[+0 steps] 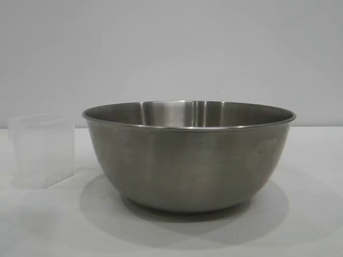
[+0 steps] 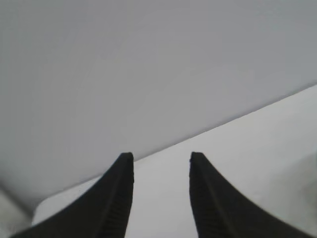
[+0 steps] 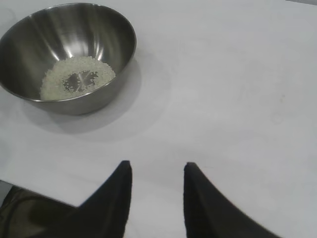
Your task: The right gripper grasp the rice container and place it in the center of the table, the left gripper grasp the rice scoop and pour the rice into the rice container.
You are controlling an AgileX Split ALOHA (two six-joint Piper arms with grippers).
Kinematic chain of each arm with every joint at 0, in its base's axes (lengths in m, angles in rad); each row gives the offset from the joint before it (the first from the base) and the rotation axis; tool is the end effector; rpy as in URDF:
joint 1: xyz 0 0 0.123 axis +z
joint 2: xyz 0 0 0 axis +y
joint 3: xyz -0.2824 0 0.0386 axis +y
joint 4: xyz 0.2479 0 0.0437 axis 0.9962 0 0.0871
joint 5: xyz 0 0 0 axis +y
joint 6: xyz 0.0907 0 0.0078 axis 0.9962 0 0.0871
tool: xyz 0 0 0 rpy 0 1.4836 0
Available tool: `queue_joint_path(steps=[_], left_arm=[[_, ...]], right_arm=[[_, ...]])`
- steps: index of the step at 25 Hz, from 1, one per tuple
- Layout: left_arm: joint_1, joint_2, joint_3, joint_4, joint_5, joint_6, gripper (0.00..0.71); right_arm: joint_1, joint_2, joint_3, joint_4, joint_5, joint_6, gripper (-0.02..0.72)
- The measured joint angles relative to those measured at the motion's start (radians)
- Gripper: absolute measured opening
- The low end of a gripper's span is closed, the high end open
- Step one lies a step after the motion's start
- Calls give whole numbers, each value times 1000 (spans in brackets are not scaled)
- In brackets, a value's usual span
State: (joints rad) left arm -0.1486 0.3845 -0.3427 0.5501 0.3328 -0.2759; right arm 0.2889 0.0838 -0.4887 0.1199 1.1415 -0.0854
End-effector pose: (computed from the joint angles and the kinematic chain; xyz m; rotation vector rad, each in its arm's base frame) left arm 0.0906 0.0022 0.2765 0.2382 1.7984 0.2270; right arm 0.0016 0.0108 0.2683 -0.4187 2.1857 0.2605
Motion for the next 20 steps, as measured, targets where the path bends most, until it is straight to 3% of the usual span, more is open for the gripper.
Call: queue_joint_path(steps=[3,6,9,13,20], left_arm=[[0,-63,-98,-226,325,106,215],[0,-154,-183,-323,544,145,215],[0,-260,-224,-416,682,224,215],[0,-370,-218,-516,786,294,215],[0,-402,-143,-577,802,309,215]], right_arm=[[0,0,0,0,0,0,249],[0,0,0,0,0,0,249],[0,0,0,0,0,0,249],[0,0,0,0,0,0,249],[0,0,0,0,0,0,249]])
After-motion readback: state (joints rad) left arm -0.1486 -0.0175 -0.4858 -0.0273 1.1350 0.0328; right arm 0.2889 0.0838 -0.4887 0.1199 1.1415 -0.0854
